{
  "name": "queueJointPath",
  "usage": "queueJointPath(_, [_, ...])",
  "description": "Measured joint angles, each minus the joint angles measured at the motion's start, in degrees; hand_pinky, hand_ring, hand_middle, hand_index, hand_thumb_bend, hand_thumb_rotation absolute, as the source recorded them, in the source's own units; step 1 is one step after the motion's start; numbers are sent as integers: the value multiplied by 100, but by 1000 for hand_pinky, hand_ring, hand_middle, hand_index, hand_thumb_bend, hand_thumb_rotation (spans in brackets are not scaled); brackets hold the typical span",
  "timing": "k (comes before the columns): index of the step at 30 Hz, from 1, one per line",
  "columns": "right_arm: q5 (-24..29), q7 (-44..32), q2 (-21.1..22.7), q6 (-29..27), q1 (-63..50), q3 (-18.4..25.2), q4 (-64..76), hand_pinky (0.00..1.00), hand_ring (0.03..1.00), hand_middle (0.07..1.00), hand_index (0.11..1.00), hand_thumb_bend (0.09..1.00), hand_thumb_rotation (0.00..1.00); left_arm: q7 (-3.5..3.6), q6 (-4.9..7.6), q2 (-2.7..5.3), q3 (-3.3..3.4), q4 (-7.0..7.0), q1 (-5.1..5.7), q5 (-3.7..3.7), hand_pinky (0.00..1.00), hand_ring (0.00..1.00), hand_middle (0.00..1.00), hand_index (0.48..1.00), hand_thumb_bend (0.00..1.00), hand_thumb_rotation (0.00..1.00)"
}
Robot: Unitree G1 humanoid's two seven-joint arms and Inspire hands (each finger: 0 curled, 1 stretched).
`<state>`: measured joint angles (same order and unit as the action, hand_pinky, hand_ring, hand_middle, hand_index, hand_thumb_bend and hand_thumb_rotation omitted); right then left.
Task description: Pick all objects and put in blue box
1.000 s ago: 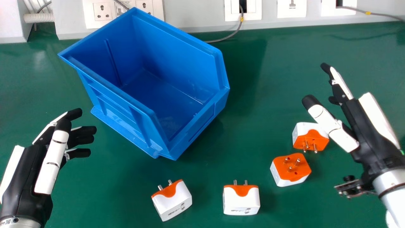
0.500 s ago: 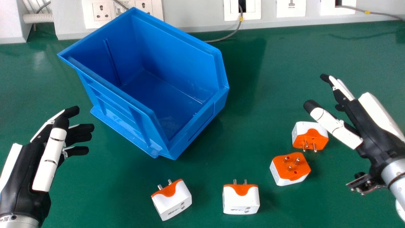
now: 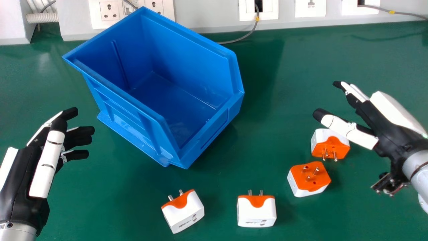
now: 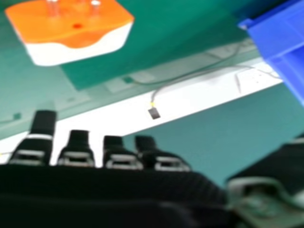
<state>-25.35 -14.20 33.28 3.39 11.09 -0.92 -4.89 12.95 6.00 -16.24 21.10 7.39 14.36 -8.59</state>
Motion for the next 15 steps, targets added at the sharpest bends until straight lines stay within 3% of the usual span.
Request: queueJointPath(15, [-387,-213,547,-308,515,-377,-661,861,980,1000,996,474,695,-9,-1,-4,-3,-47,-70,7,671,732,721,837,474,953])
